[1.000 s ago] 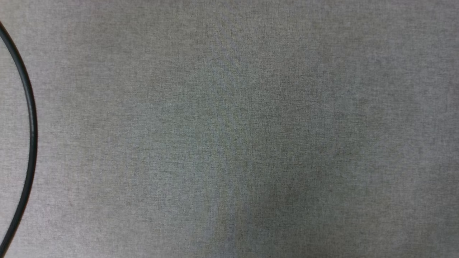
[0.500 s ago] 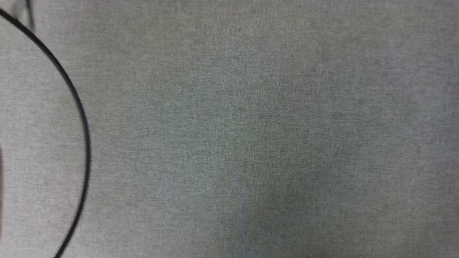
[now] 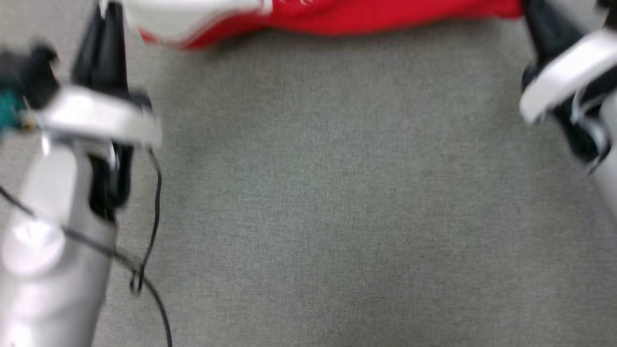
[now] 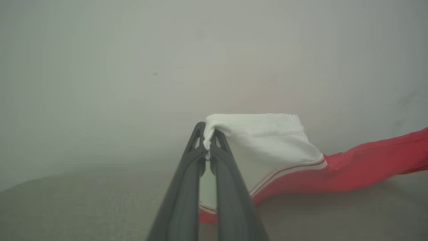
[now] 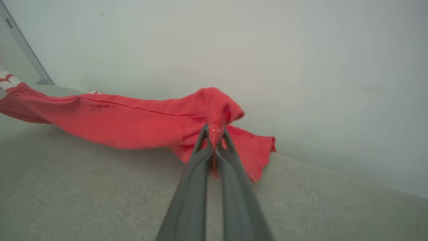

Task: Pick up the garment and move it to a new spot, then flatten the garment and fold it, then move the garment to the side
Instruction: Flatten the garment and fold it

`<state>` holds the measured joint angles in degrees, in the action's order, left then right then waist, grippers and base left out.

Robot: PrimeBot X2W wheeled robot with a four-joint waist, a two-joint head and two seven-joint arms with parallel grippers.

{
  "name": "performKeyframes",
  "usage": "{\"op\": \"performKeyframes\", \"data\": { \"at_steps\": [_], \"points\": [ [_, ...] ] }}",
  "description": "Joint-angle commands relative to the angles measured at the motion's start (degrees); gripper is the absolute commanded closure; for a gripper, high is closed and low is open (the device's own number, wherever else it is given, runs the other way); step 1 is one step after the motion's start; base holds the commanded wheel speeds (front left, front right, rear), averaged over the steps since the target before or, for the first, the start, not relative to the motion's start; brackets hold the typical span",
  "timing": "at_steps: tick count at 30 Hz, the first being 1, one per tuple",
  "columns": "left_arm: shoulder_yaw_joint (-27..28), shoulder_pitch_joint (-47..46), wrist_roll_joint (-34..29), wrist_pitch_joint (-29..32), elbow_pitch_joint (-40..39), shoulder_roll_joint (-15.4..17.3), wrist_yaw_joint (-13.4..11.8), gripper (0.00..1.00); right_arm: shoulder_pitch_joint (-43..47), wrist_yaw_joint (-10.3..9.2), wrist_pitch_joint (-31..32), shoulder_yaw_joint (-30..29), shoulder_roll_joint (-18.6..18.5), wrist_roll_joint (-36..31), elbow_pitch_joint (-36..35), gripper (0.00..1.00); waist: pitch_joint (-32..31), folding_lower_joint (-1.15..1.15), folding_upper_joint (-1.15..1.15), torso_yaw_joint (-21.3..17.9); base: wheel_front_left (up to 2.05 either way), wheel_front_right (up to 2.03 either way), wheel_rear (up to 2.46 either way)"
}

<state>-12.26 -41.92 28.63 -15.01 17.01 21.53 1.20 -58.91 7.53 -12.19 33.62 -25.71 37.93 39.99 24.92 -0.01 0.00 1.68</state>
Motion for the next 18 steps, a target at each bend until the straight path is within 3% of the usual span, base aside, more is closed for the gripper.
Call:
{"op": "performKeyframes", "data": {
  "at_steps": [1,9,18],
  "points": [
    [0.4,2.74,-0.33,-0.19,-1.41,0.12,-0.56,1.0,2.44,-0.08,-0.5,0.41,-0.56,0.52,-0.54,1.0,-3.03,0.01,0.0,-0.15,0.0,0.0,0.0],
    [1.52,24.91,0.91,-0.18,-9.4,-1.06,-3.27,1.0,17.54,-0.08,-0.11,2.33,-3.33,2.57,-4.47,1.0,-10.28,0.01,0.0,0.42,0.0,0.0,0.0],
    [0.46,42.2,4.17,1.71,-13.29,-2.04,-4.8,1.0,33.03,-0.08,1.41,1.49,-4.82,4.58,-8.5,1.0,-16.77,0.01,0.0,1.12,0.0,0.0,0.0]
  ]
}}
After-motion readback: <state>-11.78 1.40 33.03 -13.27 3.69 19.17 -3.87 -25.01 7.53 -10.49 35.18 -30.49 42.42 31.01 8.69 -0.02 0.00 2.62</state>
